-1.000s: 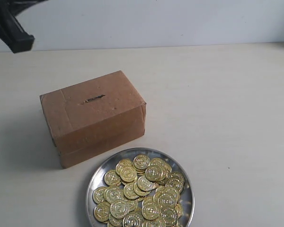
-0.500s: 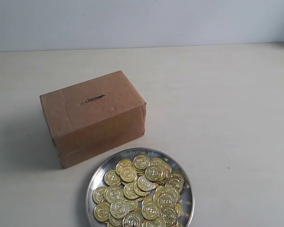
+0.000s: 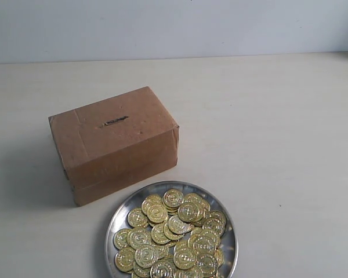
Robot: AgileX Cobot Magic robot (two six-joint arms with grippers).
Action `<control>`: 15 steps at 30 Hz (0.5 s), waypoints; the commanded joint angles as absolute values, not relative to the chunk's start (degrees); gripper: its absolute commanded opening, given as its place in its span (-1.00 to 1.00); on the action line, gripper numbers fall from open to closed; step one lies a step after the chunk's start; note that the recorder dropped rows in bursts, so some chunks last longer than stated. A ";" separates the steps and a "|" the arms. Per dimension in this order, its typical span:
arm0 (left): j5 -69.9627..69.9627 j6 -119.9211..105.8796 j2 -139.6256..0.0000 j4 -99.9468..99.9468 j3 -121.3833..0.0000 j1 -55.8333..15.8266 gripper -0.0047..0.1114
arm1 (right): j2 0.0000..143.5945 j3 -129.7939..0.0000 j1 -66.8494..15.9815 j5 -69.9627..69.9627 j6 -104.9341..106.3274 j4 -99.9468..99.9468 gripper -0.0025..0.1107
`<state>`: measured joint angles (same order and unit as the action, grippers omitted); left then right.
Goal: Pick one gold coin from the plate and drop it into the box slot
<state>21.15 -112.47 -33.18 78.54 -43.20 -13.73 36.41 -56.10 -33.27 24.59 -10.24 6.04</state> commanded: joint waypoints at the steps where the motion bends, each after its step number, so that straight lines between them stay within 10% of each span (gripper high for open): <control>1: 20.87 -112.11 -24.45 78.75 -38.87 -7.31 -0.92 | 30.05 -56.43 -24.32 23.84 -10.61 6.05 -0.96; 15: 20.78 -112.12 0.00 78.75 -23.66 7.44 -0.92 | 7.54 -56.43 -3.16 23.84 -10.49 6.06 -0.96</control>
